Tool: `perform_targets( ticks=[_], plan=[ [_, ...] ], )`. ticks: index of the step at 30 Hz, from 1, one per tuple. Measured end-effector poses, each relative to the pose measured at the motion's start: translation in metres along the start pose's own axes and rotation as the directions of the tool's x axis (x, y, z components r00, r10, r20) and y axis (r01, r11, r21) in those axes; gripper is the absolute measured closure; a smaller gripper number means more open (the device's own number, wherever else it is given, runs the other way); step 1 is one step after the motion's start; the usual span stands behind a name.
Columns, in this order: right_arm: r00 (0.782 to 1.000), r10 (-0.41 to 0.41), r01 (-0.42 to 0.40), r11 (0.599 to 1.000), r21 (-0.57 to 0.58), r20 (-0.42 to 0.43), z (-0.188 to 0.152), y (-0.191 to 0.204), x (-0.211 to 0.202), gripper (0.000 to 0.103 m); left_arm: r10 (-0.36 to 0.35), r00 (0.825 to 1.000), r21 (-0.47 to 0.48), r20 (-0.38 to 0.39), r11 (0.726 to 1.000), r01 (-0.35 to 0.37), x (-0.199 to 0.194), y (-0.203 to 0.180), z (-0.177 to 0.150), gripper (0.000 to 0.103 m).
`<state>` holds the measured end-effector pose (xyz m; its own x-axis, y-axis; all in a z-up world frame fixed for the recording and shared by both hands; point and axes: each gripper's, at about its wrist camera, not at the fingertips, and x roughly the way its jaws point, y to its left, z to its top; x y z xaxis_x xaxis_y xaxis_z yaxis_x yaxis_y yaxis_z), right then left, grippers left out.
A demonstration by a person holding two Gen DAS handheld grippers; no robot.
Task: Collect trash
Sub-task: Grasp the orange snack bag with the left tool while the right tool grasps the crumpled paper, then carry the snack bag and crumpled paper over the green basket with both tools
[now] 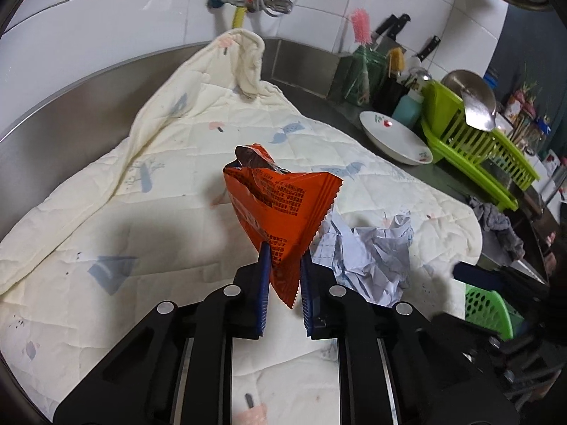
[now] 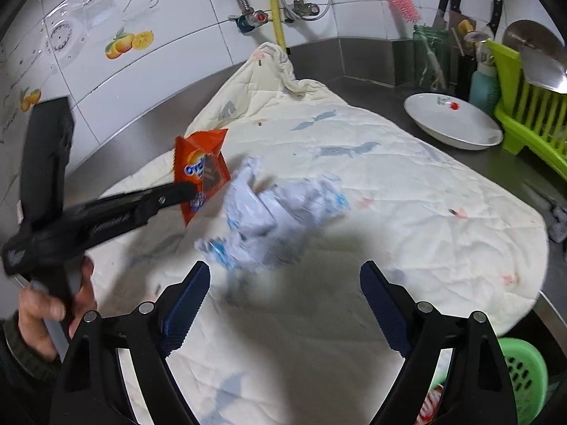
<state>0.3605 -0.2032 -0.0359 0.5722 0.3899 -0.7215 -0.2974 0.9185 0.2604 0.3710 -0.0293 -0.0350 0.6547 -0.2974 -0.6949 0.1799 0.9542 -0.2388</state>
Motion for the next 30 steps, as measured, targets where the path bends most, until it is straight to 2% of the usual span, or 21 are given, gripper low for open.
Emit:
perform_targets(
  ticks=[10, 12, 14, 16, 20, 23, 30],
  plan=[
    [0.999, -0.020, 0.021, 0.999, 0.029, -0.047, 0.019, 0.007, 0.049, 0.019, -0.014, 1.000, -0.007, 0.012, 1.000, 0.014, -0.018, 0.014, -0.009, 0.089],
    [0.998, -0.015, 0.017, 0.999, 0.034, -0.064, 0.017, 0.008, 0.058, 0.026, -0.015, 1.000, -0.009, 0.009, 1.000, 0.015, -0.019, 0.016, -0.011, 0.089],
    [0.997, -0.009, 0.013, 0.999, 0.044, -0.079, 0.014, 0.008, 0.063, 0.041, -0.020, 1.000, -0.009, 0.011, 1.000, 0.020, -0.021, 0.017, -0.014, 0.089],
    [0.996, 0.002, 0.003, 0.998, 0.055, -0.088, 0.009, 0.008, 0.067, 0.048, -0.020, 1.000, -0.001, 0.014, 1.000, 0.020, -0.023, 0.017, -0.016, 0.089],
    [0.998, 0.004, -0.001, 0.998, 0.061, -0.056, 0.002, 0.009, 0.058, 0.056, -0.036, 0.999, -0.005, 0.022, 0.999, 0.036, -0.030, 0.016, -0.021, 0.089],
    [0.999, 0.001, 0.001, 0.998, 0.060, -0.033, -0.002, 0.010, 0.043, 0.059, -0.049, 0.998, 0.003, 0.025, 0.999, 0.049, -0.036, 0.012, -0.026, 0.089],
    [0.999, -0.040, 0.040, 0.999, 0.030, 0.010, -0.020, 0.009, -0.009, 0.059, -0.092, 0.995, 0.034, 0.038, 0.995, 0.091, -0.057, -0.011, -0.039, 0.089]
  ],
)
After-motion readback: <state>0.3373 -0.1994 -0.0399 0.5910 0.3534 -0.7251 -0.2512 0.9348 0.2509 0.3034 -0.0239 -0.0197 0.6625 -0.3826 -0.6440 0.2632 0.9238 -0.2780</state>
